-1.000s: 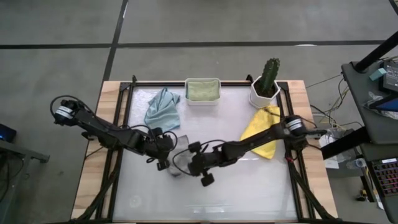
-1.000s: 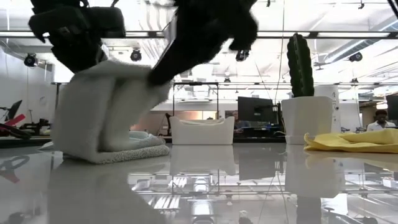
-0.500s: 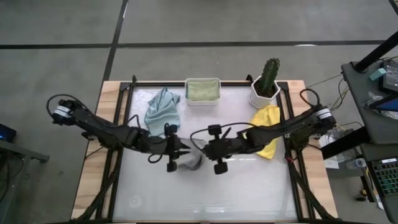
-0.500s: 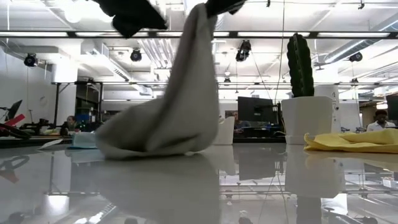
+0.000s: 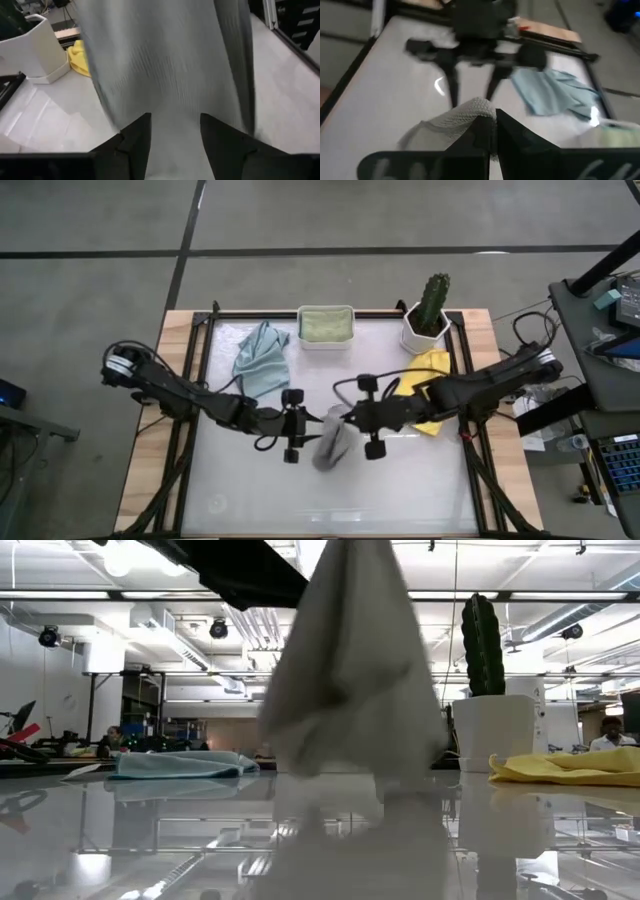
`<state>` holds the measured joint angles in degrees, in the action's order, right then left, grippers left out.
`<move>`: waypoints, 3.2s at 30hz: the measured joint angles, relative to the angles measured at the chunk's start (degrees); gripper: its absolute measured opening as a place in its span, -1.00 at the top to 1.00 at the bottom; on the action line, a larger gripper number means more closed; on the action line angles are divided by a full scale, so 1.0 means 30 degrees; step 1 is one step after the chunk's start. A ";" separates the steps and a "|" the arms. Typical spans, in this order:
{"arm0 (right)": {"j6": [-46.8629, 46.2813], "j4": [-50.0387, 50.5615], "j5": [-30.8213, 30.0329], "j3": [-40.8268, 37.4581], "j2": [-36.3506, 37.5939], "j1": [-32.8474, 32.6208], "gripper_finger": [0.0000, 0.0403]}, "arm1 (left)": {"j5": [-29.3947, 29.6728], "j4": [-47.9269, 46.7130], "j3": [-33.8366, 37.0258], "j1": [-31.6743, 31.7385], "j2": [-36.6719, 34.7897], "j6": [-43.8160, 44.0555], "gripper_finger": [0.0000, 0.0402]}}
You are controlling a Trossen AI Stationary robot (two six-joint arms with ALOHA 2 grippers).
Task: Fold microfiber towels
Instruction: Fold the gray cloth
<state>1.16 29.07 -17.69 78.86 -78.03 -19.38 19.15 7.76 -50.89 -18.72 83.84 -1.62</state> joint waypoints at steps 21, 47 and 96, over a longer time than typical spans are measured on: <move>-0.6051 0.3939 -0.3633 0.1425 0.1343 0.0597 0.96 | 0.2601 0.4364 0.0276 0.0464 0.0522 -0.2726 0.23; -0.6933 0.3659 -0.5348 0.1425 0.1292 0.0597 0.96 | 0.0201 0.7773 -0.0030 0.0891 0.3559 -0.3014 0.23; -0.7171 0.7836 0.3284 0.2828 0.1467 0.0579 0.96 | -0.2915 -0.2684 -0.1302 0.0583 -0.2834 0.1066 1.00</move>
<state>-20.35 52.58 -7.84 87.34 -73.63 -17.64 10.41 -0.30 -54.80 -16.97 75.34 1.57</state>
